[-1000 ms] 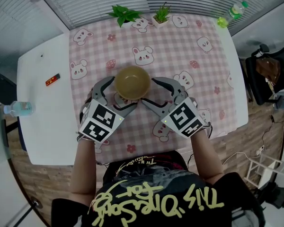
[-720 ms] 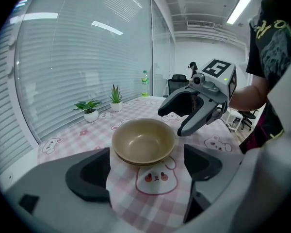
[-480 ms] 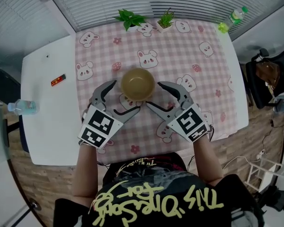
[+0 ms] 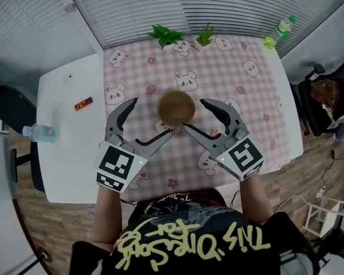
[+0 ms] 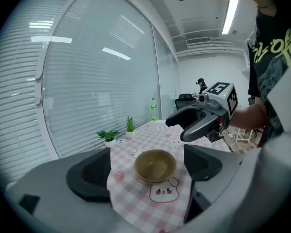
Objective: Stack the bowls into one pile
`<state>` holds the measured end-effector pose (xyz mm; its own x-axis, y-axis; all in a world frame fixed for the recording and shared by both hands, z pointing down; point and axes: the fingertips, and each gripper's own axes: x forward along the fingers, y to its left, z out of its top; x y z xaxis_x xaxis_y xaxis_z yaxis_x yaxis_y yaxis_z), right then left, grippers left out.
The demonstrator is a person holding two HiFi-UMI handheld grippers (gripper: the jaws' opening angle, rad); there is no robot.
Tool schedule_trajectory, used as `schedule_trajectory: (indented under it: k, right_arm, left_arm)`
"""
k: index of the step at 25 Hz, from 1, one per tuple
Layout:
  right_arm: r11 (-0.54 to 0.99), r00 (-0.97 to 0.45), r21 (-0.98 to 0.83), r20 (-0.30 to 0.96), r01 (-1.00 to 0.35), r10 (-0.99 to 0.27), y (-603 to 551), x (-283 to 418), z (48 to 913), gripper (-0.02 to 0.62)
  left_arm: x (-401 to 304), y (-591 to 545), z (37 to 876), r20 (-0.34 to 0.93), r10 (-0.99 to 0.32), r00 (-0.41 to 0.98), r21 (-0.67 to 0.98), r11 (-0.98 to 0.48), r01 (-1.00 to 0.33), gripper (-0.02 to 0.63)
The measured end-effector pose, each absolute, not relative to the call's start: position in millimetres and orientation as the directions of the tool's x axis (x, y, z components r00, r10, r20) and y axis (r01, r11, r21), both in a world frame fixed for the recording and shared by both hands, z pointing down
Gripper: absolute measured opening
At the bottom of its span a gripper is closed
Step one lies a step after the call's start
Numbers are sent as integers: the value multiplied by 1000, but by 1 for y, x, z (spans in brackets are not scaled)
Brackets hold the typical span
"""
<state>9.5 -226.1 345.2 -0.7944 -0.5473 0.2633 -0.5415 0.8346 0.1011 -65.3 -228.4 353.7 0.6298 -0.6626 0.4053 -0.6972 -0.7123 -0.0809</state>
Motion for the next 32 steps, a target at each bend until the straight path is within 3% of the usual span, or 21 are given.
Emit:
schedule_trajectory:
  k: [9, 13, 24, 32]
  right_arm:
    - [808, -807, 126, 69, -576, -586, -212, -14, 279, 288]
    - [800, -801, 102, 37, -591, -597, -211, -22, 268, 252]
    - [789, -791, 56, -38, -612, -611, -196, -32, 245, 56]
    - [786, -788, 59, -43, -616, -614, -187, -42, 249, 8]
  left_arm:
    - [-77, -213, 294, 248, -699, 671, -151, -712, -686, 455]
    - [-88, -210, 279, 191, -710, 678, -113, -702, -703, 373]
    - [-108, -199, 250, 116, -752, 649, -85, -659, -748, 80]
    - [-117, -190, 260, 115, -750, 651, -66, -660, -748, -3]
